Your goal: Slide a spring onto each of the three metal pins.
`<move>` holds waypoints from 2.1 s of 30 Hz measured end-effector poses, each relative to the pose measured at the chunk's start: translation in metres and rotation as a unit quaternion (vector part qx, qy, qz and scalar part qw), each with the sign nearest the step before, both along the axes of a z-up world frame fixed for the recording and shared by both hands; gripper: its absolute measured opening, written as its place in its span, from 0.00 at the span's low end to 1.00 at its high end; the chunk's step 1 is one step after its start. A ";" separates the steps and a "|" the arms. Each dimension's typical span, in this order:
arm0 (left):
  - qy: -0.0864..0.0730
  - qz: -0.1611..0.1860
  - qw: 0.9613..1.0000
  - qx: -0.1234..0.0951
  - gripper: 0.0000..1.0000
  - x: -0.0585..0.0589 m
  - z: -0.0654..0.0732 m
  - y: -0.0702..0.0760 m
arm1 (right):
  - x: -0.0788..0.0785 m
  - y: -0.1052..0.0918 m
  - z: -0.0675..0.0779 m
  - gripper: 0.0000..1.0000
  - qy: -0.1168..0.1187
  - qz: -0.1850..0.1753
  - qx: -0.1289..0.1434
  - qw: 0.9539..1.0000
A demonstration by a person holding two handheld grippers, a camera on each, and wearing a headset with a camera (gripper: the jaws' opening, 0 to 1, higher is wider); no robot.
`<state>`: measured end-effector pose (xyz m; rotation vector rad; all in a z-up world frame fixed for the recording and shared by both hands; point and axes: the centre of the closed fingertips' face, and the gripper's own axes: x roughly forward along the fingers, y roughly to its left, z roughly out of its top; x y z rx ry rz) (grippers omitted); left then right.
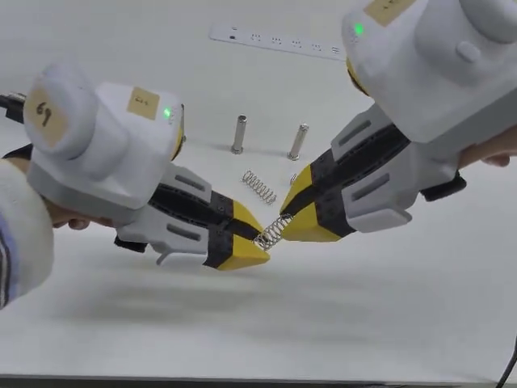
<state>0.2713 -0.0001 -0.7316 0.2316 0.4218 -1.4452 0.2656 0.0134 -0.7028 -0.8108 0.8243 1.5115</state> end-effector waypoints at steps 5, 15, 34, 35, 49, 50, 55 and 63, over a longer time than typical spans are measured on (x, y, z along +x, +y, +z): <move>-0.004 0.002 1.000 -0.004 0.02 0.003 0.000 -0.003 | 0.000 -0.001 0.001 0.07 -0.009 0.010 -0.011 1.000; -0.009 0.013 1.000 -0.012 0.02 0.010 -0.001 -0.006 | 0.005 -0.004 0.001 0.07 -0.027 0.017 -0.034 0.999; -0.027 0.010 1.000 0.005 0.01 0.010 -0.001 0.002 | 0.005 0.003 0.000 0.08 -0.037 0.040 -0.043 0.998; -0.027 0.010 1.000 0.006 0.01 0.010 -0.002 0.003 | 0.005 0.004 0.000 0.08 -0.037 0.042 -0.043 0.997; -0.032 0.010 0.999 -0.012 0.01 0.010 0.012 0.001 | 0.004 0.005 -0.008 0.08 -0.040 0.059 -0.053 0.996; -0.033 0.009 0.999 -0.012 0.01 0.011 0.012 0.001 | 0.004 0.005 -0.007 0.08 -0.038 0.058 -0.052 0.996; -0.035 0.009 0.999 -0.011 0.01 0.011 0.013 0.001 | 0.003 0.004 -0.008 0.09 -0.037 0.060 -0.054 0.996; -0.038 0.009 0.999 -0.017 0.02 0.011 0.017 0.002 | 0.002 0.003 -0.006 0.09 -0.032 0.056 -0.055 0.996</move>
